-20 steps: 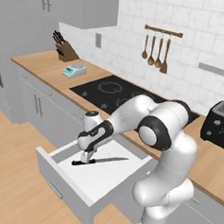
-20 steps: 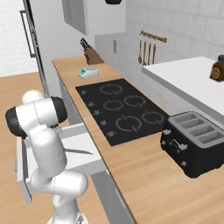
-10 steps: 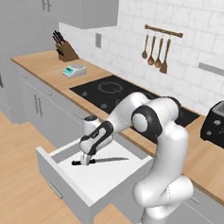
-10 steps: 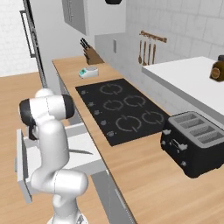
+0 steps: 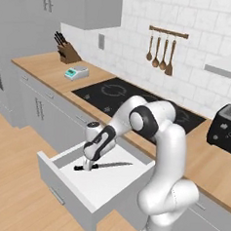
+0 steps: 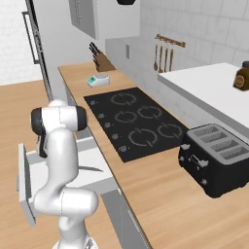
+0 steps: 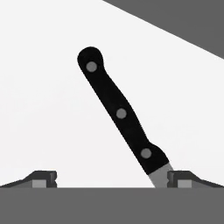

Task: Pick up the knife from the drawer and place it on the cutting board. Then place the meat from the plate to the cutting board.

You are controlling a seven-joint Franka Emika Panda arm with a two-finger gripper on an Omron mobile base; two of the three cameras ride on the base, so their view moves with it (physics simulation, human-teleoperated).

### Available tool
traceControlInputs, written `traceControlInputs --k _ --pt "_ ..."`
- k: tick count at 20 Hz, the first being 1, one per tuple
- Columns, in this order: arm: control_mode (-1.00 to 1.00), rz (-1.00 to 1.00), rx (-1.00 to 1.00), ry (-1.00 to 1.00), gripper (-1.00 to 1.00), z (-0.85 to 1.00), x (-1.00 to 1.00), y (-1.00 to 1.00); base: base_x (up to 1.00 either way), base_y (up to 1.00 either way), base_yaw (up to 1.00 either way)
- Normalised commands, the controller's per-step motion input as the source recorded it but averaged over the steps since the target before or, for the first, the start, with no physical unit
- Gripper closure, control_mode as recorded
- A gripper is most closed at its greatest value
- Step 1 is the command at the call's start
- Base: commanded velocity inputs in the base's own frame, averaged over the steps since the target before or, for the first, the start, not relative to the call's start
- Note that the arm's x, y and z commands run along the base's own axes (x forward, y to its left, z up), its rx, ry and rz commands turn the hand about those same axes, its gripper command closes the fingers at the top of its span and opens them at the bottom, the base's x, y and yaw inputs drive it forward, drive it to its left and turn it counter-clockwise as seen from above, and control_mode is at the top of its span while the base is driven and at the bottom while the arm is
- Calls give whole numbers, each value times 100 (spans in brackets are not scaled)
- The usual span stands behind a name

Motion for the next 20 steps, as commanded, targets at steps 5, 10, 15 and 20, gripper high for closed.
traceControlInputs --k 5,10,15,20 --pt "-100 0 0 0 -100 -34 17 0 0 0 0" --pt "-100 0 0 0 -100 -44 16 0 0 0 0" --pt "-100 0 0 0 -100 -41 13 0 0 0 0" --pt "-100 1 -1 0 -100 -39 7 6 0 0 0"
